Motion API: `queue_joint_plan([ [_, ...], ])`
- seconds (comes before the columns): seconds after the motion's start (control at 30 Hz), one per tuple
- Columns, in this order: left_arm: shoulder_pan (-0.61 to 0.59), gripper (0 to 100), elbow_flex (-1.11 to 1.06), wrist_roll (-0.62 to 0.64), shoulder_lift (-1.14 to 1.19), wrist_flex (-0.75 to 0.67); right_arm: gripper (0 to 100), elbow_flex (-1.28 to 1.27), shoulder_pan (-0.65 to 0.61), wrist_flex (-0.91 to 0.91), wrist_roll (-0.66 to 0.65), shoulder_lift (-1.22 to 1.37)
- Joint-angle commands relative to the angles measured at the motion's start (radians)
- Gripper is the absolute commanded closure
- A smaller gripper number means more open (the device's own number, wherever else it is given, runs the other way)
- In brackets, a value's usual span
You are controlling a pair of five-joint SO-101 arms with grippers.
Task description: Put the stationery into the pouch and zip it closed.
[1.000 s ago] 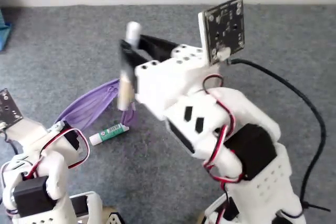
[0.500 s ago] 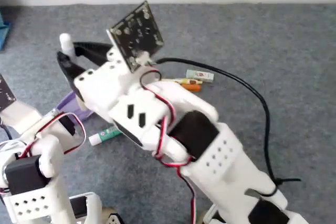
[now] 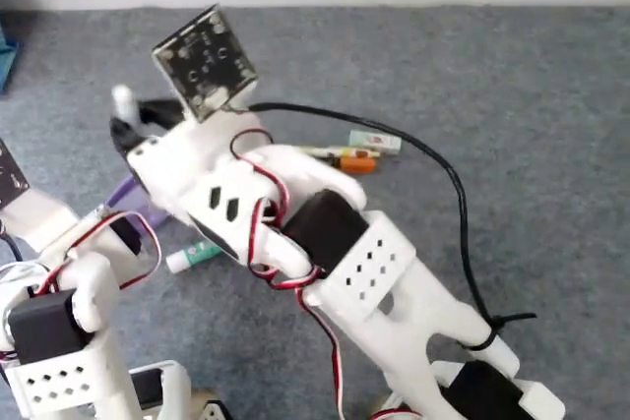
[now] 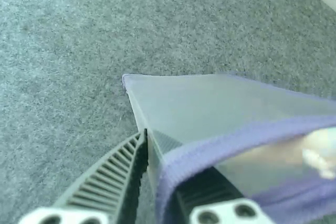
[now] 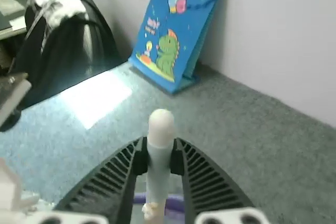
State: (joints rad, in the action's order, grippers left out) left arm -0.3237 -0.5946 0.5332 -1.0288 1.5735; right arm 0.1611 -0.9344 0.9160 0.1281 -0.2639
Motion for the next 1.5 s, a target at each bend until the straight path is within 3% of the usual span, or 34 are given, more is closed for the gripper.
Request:
queue_joint_plan([
  [0.0, -0.002, 99, 0.044, 0.012, 0.021, 0.009, 77.5, 0.021, -0.002, 0.067, -0.005, -0.013],
  [0.07, -0.002, 99, 0.044, 0.012, 0.021, 0.009, 72.6, 0.031, 0.01, 0.071, -0.005, -0.027],
  [0.17, -0.005, 99, 0.044, 0.012, 0.021, 0.009, 74.2, 0.032, 0.081, 0.084, -0.005, -0.059],
  [0.4, -0.005, 99, 0.044, 0.012, 0.021, 0.009, 87.1, 0.026, 0.404, 0.297, -0.005, 0.013],
  [0.6, -0.005, 99, 0.044, 0.04, 0.021, 0.021, 87.5, 0.034, 0.611, 0.358, -0.023, 0.231],
  [0.77, -0.005, 99, 0.044, 0.04, 0.021, 0.038, 78.6, 0.034, 0.627, 0.404, -0.212, 0.426],
  [0.97, -0.005, 99, 0.042, 0.04, 0.021, 0.038, 65.4, 0.135, 0.595, 0.398, -0.341, 0.602],
  [1.47, -0.005, 99, 0.036, 0.04, 0.021, 0.037, 65.1, 0.802, 0.516, 0.404, -0.477, 1.287],
])
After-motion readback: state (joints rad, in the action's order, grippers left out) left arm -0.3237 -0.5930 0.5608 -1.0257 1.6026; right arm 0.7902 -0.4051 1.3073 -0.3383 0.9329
